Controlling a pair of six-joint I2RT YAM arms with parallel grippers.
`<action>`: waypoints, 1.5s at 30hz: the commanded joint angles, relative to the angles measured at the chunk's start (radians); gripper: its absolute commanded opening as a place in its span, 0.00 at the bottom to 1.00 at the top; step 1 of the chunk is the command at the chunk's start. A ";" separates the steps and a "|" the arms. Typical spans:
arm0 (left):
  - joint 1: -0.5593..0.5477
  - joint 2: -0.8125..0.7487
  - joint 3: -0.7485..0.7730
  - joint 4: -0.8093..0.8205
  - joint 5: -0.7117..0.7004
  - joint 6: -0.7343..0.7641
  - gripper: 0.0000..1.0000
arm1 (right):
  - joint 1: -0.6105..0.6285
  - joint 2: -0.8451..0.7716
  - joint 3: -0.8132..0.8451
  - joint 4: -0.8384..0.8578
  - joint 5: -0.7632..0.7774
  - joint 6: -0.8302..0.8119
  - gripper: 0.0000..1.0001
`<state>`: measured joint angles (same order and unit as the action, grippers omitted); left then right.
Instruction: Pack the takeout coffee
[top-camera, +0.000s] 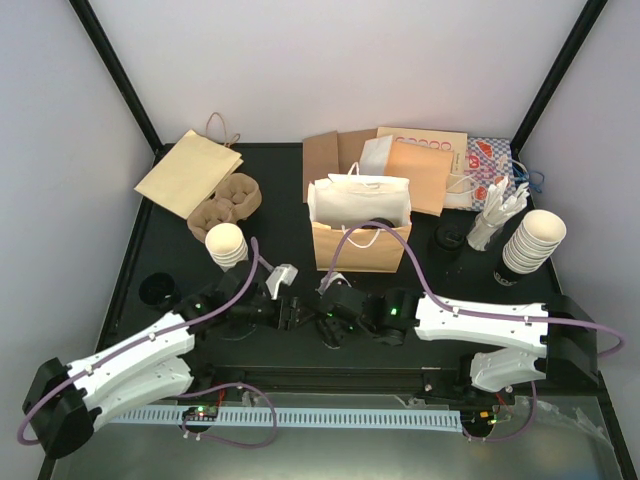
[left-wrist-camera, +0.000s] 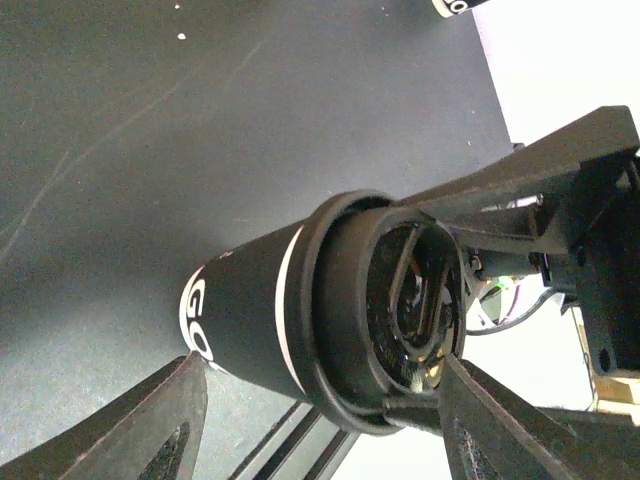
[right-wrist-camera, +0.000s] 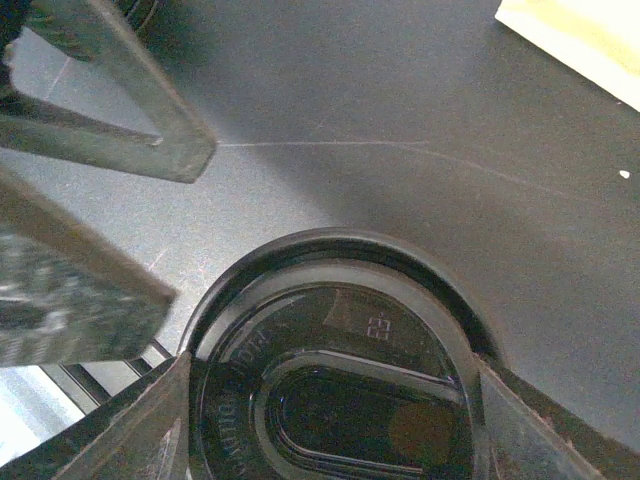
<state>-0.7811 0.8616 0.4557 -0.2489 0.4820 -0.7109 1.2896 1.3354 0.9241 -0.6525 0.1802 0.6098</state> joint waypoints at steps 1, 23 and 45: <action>-0.004 -0.072 -0.002 -0.099 -0.009 -0.028 0.65 | -0.002 0.127 -0.099 -0.191 -0.127 0.109 0.64; -0.100 -0.166 -0.251 0.233 0.058 -0.309 0.63 | -0.001 0.138 0.000 -0.210 -0.044 0.174 0.64; -0.271 -0.199 -0.362 0.478 -0.150 -0.553 0.63 | 0.048 0.086 0.035 -0.221 0.078 0.482 0.64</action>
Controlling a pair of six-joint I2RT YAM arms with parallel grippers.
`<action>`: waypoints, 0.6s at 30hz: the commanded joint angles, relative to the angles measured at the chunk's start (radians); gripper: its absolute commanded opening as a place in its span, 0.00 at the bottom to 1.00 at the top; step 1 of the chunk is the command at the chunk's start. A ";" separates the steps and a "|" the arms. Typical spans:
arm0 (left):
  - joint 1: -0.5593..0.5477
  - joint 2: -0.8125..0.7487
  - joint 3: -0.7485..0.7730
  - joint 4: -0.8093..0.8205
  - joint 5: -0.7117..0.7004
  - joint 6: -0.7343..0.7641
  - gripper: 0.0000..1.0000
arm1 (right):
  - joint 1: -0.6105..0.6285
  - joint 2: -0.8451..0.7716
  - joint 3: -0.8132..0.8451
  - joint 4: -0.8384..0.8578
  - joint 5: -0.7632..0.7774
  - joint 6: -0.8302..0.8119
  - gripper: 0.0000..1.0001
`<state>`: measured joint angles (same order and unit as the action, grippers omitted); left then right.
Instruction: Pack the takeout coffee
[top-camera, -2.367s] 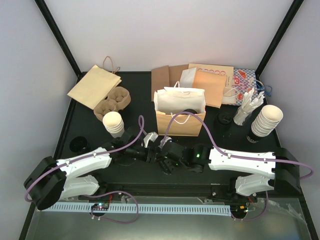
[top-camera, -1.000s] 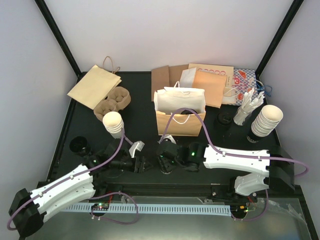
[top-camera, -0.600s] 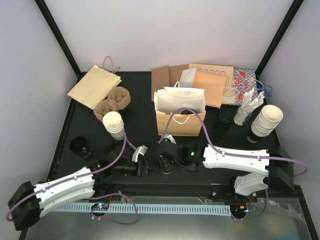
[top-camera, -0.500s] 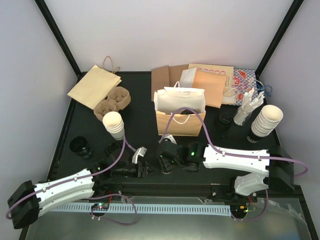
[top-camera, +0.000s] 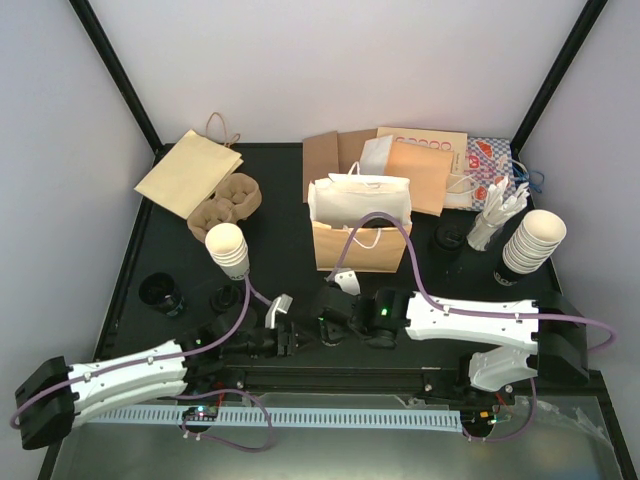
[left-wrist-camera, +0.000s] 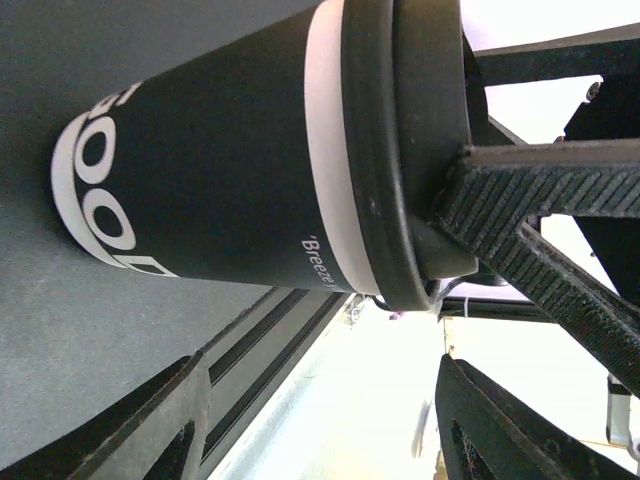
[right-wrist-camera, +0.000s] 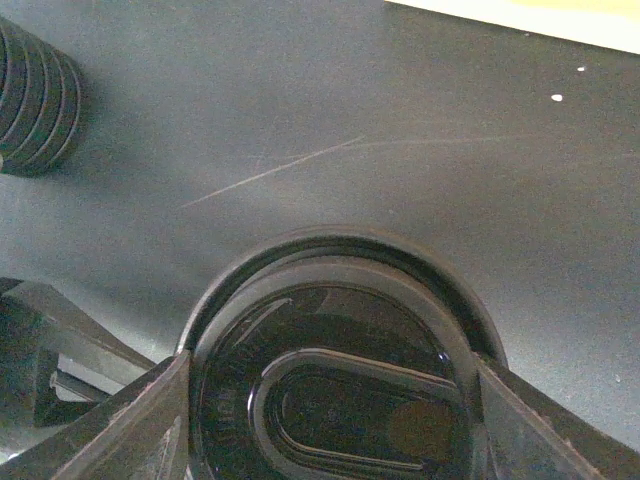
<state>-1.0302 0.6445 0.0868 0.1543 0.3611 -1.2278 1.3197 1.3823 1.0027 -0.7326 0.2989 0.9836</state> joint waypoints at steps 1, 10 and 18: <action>-0.026 0.024 0.007 0.084 -0.031 -0.038 0.63 | 0.019 0.041 -0.042 -0.144 -0.038 0.111 0.64; -0.048 0.067 -0.010 0.160 -0.055 -0.068 0.62 | 0.023 0.030 -0.047 -0.143 -0.034 0.128 0.64; -0.059 0.107 -0.016 0.233 -0.086 -0.096 0.61 | 0.024 0.032 -0.045 -0.136 -0.041 0.124 0.64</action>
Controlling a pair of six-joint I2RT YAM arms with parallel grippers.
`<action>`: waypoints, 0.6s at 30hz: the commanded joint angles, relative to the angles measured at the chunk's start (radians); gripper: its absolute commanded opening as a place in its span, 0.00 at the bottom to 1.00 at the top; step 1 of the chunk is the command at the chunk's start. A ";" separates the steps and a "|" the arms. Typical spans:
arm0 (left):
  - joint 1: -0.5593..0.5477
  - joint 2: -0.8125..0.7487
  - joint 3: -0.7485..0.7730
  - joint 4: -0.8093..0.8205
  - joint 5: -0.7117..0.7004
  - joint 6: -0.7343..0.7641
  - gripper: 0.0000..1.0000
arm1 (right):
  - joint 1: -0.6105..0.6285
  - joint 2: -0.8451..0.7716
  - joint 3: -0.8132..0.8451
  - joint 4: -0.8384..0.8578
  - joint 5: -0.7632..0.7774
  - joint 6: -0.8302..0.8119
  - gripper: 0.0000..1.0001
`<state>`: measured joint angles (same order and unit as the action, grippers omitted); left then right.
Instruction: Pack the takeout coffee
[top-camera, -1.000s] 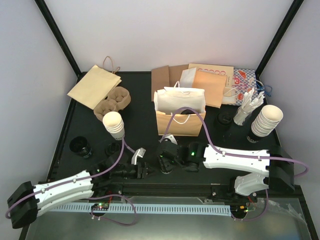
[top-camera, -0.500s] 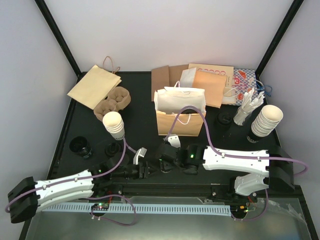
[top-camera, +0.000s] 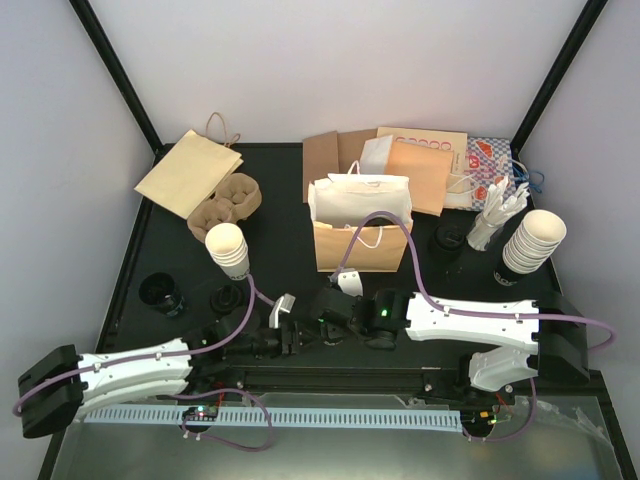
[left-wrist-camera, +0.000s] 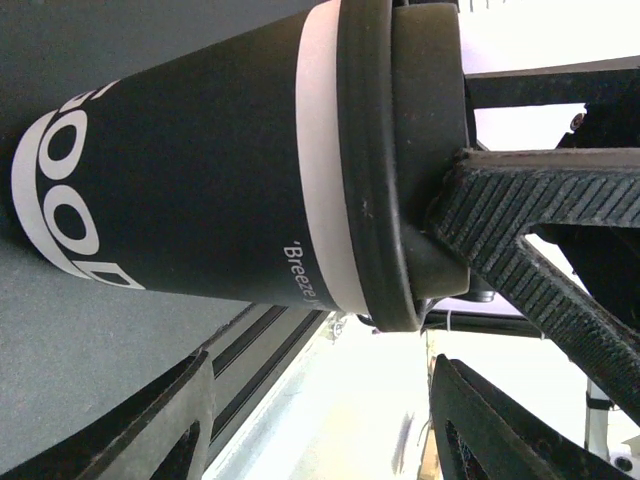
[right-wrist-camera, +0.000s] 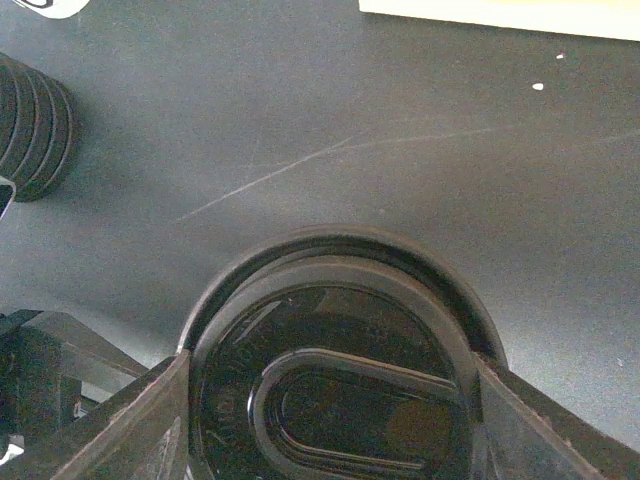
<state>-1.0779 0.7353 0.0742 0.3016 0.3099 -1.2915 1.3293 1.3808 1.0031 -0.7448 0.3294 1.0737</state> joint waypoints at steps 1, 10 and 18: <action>-0.011 0.022 -0.004 0.093 -0.037 -0.033 0.60 | 0.015 0.035 -0.045 -0.123 -0.072 0.031 0.64; -0.011 0.085 0.005 0.124 -0.060 -0.035 0.60 | 0.025 0.058 -0.034 -0.128 -0.084 0.015 0.64; -0.012 0.144 0.029 0.046 -0.073 -0.056 0.54 | 0.027 0.076 -0.032 -0.132 -0.090 0.006 0.64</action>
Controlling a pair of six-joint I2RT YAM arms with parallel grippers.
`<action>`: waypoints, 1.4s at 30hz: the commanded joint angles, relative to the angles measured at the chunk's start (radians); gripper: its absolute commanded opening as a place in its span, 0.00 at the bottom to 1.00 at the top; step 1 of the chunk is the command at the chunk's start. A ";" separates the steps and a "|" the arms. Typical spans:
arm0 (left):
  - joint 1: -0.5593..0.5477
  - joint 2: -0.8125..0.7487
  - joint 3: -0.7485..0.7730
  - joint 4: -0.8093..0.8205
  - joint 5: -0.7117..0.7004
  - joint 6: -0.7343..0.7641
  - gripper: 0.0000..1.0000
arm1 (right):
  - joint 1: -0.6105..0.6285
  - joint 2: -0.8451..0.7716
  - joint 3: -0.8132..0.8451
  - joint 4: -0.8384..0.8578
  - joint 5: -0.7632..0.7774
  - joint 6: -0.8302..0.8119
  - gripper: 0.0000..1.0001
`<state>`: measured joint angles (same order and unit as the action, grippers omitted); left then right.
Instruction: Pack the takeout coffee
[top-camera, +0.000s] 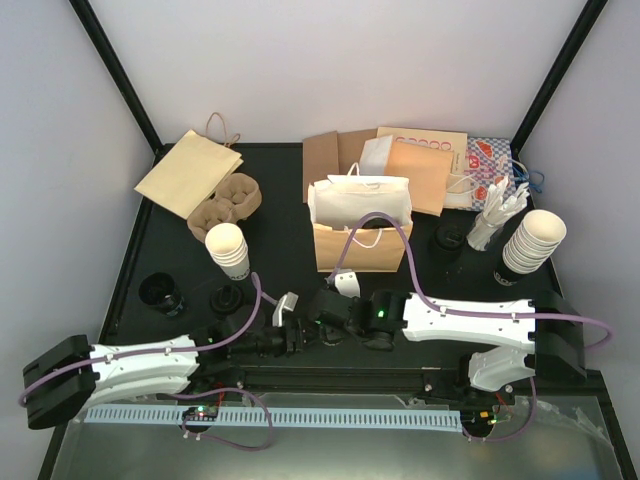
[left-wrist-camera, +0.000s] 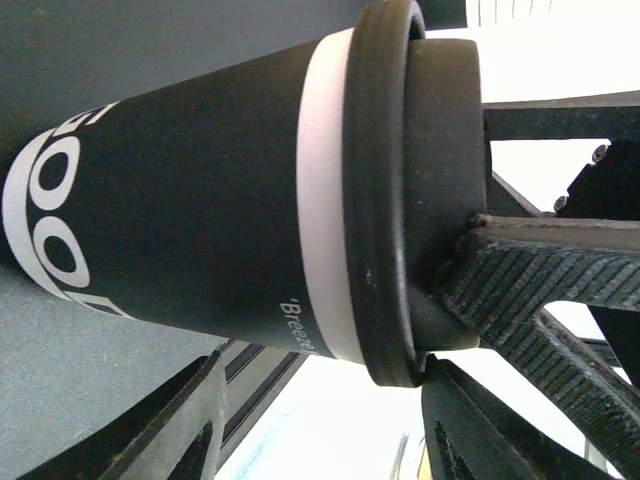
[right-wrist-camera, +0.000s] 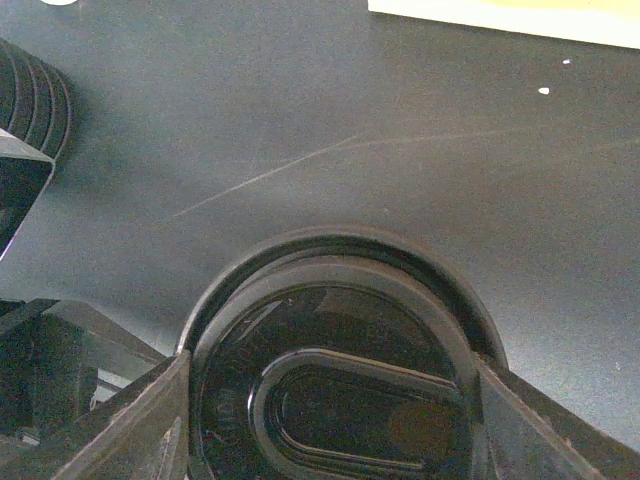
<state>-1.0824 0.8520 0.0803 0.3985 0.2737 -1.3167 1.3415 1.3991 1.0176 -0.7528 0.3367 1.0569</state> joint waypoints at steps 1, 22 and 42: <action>-0.007 0.031 0.023 -0.066 -0.039 -0.038 0.53 | 0.015 0.061 -0.046 -0.125 -0.099 0.023 0.64; -0.005 0.024 -0.005 -0.230 -0.090 -0.116 0.39 | 0.021 0.140 -0.011 -0.185 -0.135 -0.077 0.64; -0.002 0.067 -0.005 -0.251 -0.093 -0.114 0.39 | 0.027 0.225 -0.007 -0.167 -0.166 -0.141 0.63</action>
<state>-1.0946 0.8597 0.1040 0.3477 0.2790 -1.4094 1.3533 1.4982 1.1069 -0.8307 0.3302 0.9463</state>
